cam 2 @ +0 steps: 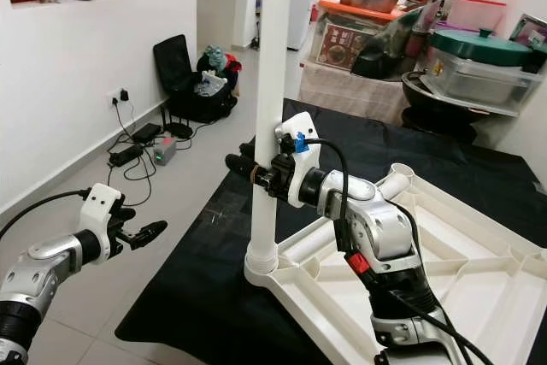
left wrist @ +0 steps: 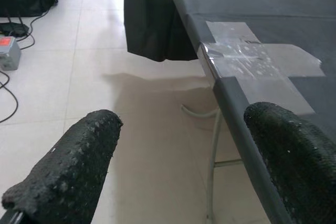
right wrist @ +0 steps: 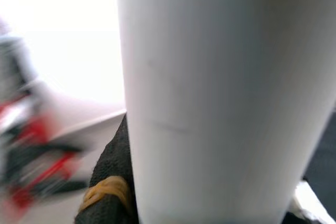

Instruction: Building children table

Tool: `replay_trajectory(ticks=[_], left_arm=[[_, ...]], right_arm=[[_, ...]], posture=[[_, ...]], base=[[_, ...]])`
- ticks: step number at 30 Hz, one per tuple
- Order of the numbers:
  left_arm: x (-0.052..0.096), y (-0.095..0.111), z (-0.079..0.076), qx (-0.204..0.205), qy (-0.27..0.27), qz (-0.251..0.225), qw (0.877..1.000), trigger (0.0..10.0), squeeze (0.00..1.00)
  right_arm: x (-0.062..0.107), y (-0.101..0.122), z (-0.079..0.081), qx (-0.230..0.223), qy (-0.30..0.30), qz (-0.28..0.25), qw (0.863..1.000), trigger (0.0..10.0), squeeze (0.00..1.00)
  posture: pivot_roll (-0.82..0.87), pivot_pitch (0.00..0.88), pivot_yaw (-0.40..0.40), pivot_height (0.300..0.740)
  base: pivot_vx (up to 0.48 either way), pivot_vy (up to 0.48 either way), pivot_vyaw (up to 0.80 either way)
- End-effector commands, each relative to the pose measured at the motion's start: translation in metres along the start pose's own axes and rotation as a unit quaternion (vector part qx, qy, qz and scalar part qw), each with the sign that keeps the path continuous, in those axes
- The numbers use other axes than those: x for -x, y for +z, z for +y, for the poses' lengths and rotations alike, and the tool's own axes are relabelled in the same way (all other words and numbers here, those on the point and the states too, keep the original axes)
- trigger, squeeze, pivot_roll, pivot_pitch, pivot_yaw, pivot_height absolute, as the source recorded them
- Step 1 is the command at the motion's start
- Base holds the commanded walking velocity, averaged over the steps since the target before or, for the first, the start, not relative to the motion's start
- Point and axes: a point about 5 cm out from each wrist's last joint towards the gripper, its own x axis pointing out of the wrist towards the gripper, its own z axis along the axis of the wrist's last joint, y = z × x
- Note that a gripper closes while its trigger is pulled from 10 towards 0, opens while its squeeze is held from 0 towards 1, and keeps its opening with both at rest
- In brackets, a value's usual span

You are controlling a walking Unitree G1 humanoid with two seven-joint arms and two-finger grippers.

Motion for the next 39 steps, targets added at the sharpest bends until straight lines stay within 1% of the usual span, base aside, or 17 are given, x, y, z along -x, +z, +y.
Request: replay_trajectory(ticks=[1, 3, 5, 6, 8, 10, 11, 14, 16, 18, 21, 22, 29, 30, 33, 34, 39], left_arm=[[-0.002, 0.001, -0.002, 0.001, -0.001, -0.002, 1.000, 10.0, 0.00], [-0.002, 0.001, -0.001, 0.001, 0.001, -0.003, 1.000, 10.0, 0.00], [-0.002, 0.001, -0.001, 0.001, 0.001, -0.003, 1.000, 10.0, 0.00], [-0.002, 0.001, -0.001, 0.001, 0.003, -0.004, 1.000, 10.0, 0.00], [-0.002, 0.001, -0.001, 0.001, 0.003, -0.004, 1.000, 10.0, 0.00], [-0.003, 0.001, 0.000, 0.001, 0.006, -0.005, 1.000, 10.0, 0.00], [-0.003, 0.001, 0.000, 0.001, 0.006, -0.005, 1.000, 10.0, 0.00], [-0.003, 0.002, 0.000, 0.002, 0.008, -0.007, 1.000, 10.0, 0.00], [-0.003, 0.002, 0.000, 0.002, 0.008, -0.007, 1.000, 10.0, 0.00], [-0.004, 0.003, 0.000, 0.003, 0.014, -0.009, 1.000, 10.0, 0.00], [-0.004, 0.003, 0.000, 0.003, 0.014, -0.009, 1.000, 10.0, 0.00], [-0.004, 0.003, 0.000, 0.003, 0.017, -0.011, 1.000, 10.0, 0.00], [-0.003, 0.002, 0.001, 0.005, 0.023, -0.010, 1.000, 10.0, 0.00], [-0.003, 0.001, 0.001, 0.006, 0.024, -0.010, 1.000, 10.0, 0.00], [-0.003, 0.001, 0.001, 0.007, 0.024, -0.010, 1.000, 10.0, 0.00], [-0.003, 0.001, 0.001, 0.007, 0.024, -0.010, 1.000, 10.0, 0.00], [-0.003, 0.001, 0.001, 0.007, 0.023, -0.007, 1.000, 10.0, 0.00]], right_arm=[[0.016, -0.055, -0.029, -0.002, -0.139, 0.116, 0.983, 0.0, 0.00], [0.030, -0.059, -0.038, -0.005, -0.242, 0.093, 0.966, 0.0, 0.00], [0.030, -0.059, -0.038, -0.005, -0.242, 0.093, 0.966, 0.0, 0.00], [0.040, -0.062, -0.043, -0.007, -0.297, 0.083, 0.951, 0.0, 0.00], [0.040, -0.062, -0.043, -0.007, -0.297, 0.083, 0.951, 0.0, 0.00], [0.057, -0.069, -0.051, -0.009, -0.393, 0.081, 0.916, 0.0, 0.00], [0.057, -0.069, -0.051, -0.009, -0.393, 0.081, 0.916, 0.0, 0.00], [0.067, -0.069, -0.056, -0.002, -0.450, 0.081, 0.889, 0.0, 0.00], [0.067, -0.069, -0.056, -0.002, -0.450, 0.081, 0.889, 0.0, 0.00], [0.073, -0.068, -0.062, 0.011, -0.488, 0.086, 0.868, 0.0, 0.00], [0.073, -0.068, -0.062, 0.011, -0.488, 0.086, 0.868, 0.0, 0.00], [0.074, -0.069, -0.064, 0.016, -0.506, 0.088, 0.858, 0.0, 0.00], [0.070, -0.077, -0.060, 0.023, -0.507, 0.110, 0.855, 0.0, 0.00], [0.069, -0.078, -0.060, 0.022, -0.505, 0.114, 0.855, 3.4, 0.00], [0.069, -0.079, -0.059, 0.022, -0.508, 0.114, 0.853, 3.4, 0.00], [0.069, -0.080, -0.058, 0.021, -0.507, 0.118, 0.854, 9.7, 0.00], [0.067, -0.083, -0.056, 0.021, -0.501, 0.133, 0.855, 10.0, 0.00]], posture=[[0.05, 0.000, -0.095, 0.740], [0.05, 0.000, -0.093, 0.740], [0.05, 0.000, -0.093, 0.740], [0.05, 0.000, -0.093, 0.740], [0.05, 0.000, -0.093, 0.740], [0.04, 0.000, -0.091, 0.740], [0.04, 0.000, -0.091, 0.740], [0.04, 0.000, -0.092, 0.740], [0.04, 0.000, -0.092, 0.740], [0.04, 0.000, -0.096, 0.740], [0.04, 0.000, -0.096, 0.740], [0.04, 0.000, -0.097, 0.740], [0.04, 0.000, -0.102, 0.740], [0.04, 0.000, -0.102, 0.740], [0.04, 0.000, -0.102, 0.740], [0.04, 0.000, -0.101, 0.740], [0.04, 0.000, -0.097, 0.740]], base=[[0.000, 0.000, 0.00], [0.000, 0.000, 0.00], [0.000, 0.000, 0.00], [0.000, 0.000, 0.00], [0.000, 0.000, 0.00], [0.000, 0.000, 0.00], [0.000, 0.000, 0.00], [0.000, 0.000, 0.00], [0.000, 0.000, 0.00], [0.000, 0.000, 0.00], [0.000, 0.000, 0.00], [0.000, 0.000, 0.00], [0.000, 0.000, 0.00], [0.000, 0.000, 0.00], [0.000, 0.000, 0.00], [0.000, 0.000, 0.00], [0.000, 0.000, 0.00]])
